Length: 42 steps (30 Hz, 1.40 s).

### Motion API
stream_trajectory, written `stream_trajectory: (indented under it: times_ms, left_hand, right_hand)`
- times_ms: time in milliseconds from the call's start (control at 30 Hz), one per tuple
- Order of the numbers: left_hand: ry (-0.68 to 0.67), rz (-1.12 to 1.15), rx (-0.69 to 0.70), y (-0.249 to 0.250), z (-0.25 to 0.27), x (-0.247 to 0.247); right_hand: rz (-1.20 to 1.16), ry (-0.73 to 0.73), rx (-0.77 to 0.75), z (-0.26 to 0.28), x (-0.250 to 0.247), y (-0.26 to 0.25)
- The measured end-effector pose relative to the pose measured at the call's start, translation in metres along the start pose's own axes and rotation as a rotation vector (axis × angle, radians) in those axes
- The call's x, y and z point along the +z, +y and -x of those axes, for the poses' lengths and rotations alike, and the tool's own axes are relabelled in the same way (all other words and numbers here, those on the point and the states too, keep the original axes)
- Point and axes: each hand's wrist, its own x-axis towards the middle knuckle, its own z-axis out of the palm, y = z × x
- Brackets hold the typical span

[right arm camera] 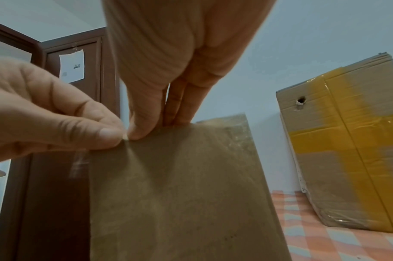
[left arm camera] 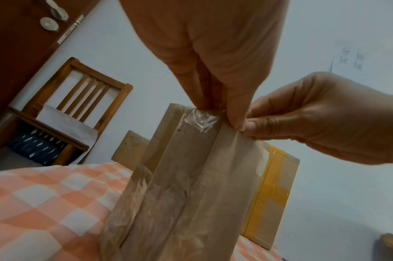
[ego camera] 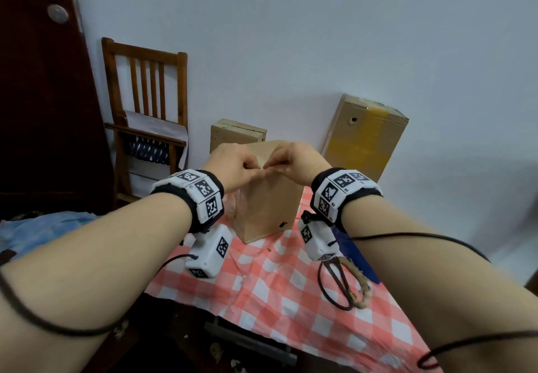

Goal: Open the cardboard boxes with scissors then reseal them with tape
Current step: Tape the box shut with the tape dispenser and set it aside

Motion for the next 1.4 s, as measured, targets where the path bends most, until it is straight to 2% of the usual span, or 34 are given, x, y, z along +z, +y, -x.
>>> stream_trajectory:
  times_ms: [300, 533, 700, 867, 933, 1000, 1067, 1167, 1233, 1267, 1400]
  left_hand:
    - [0.027, -0.044, 0.029, 0.004, 0.004, 0.000]
    - [0.017, -0.070, 0.012, 0.008, 0.003, 0.000]
    - [0.015, -0.055, -0.003, 0.008, 0.005, 0.000]
    - [0.029, -0.057, 0.014, 0.006, 0.008, -0.001]
    - [0.022, -0.059, 0.028, 0.007, 0.006, -0.001]
    - [0.026, -0.064, 0.032, 0.007, 0.006, 0.000]
    - [0.017, -0.061, 0.022, 0.005, 0.005, 0.001]
    - [0.030, 0.149, -0.046, -0.002, 0.002, 0.003]
    - [0.082, 0.392, -0.160, -0.005, -0.002, -0.002]
    - [0.085, 0.439, -0.190, -0.007, -0.002, -0.005]
    - [-0.118, 0.279, -0.083, -0.022, -0.004, -0.017]
  right_hand:
    - [-0.066, 0.000, 0.046, 0.002, -0.011, 0.016]
    - [-0.026, -0.001, 0.126, 0.000, -0.016, 0.019]
    - [0.104, -0.084, 0.162, -0.002, -0.024, 0.015]
    - [-0.131, 0.006, 0.169, 0.005, -0.016, 0.008]
    - [-0.022, -0.044, 0.136, 0.007, -0.011, 0.012]
    - [0.244, -0.079, 0.141, 0.009, -0.013, 0.015]
    - [0.353, -0.048, 0.151, 0.009, -0.014, 0.012]
    - [0.181, -0.030, 0.066, 0.014, 0.001, -0.004]
    - [0.092, -0.008, 0.062, 0.019, 0.008, -0.010]
    - [0.082, 0.005, 0.080, 0.019, 0.009, -0.010]
    - [0.080, 0.061, 0.167, 0.009, 0.011, -0.019]
